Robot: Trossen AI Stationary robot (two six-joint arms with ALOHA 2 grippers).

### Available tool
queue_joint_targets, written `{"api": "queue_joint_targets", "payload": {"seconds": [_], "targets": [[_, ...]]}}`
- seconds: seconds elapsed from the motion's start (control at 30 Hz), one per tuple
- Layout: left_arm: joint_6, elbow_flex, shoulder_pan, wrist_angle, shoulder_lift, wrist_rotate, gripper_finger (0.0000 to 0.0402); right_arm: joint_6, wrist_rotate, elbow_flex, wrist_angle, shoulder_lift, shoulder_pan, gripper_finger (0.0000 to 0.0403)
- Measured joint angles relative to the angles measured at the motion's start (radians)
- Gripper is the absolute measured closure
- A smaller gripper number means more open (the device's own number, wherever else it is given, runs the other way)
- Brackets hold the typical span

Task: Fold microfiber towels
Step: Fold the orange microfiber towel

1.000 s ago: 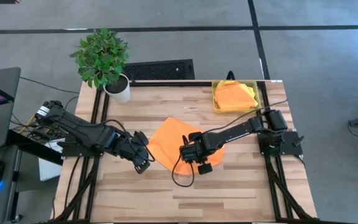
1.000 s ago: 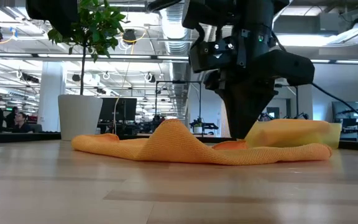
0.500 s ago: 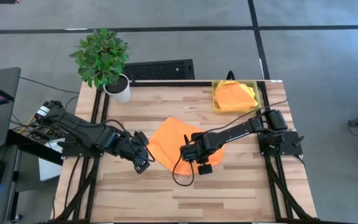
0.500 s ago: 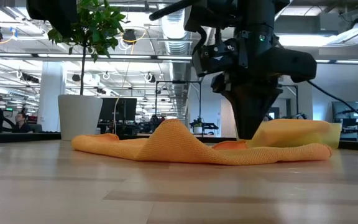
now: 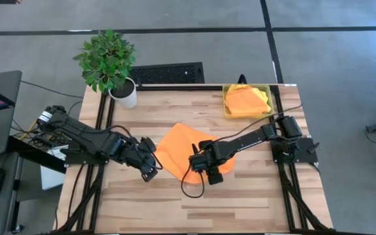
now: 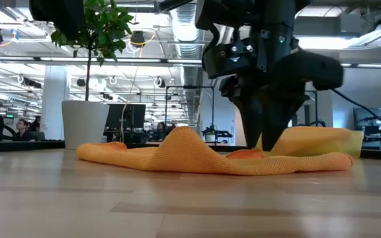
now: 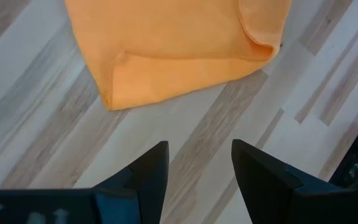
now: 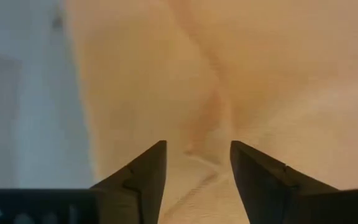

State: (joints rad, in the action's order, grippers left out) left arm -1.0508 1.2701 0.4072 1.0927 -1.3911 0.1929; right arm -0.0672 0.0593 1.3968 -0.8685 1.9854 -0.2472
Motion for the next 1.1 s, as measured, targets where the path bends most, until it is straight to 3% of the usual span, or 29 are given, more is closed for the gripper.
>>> {"api": "queue_joint_targets", "payload": {"seconds": [0.5,0.63,0.83,1.1], "targets": [[-0.002,0.0,0.0,-0.003,0.0,0.003,0.0232,0.046,-0.027,-0.05,0.045,0.0,0.032,0.024],[-0.001,0.0,0.0,-0.003,0.0,0.003,0.0232,0.029,-0.027,-0.05,0.048,-0.003,0.032,0.0279],[0.028,-0.002,-0.005,-0.005,-0.001,0.025,0.0232,-0.016,-0.039,-0.05,0.039,-0.004,0.031,0.0386],[0.11,-0.14,-0.135,-0.129,-0.003,-0.077,0.0233,-0.018,-0.069,-0.05,0.02,-0.068,0.025,0.0397]]}}
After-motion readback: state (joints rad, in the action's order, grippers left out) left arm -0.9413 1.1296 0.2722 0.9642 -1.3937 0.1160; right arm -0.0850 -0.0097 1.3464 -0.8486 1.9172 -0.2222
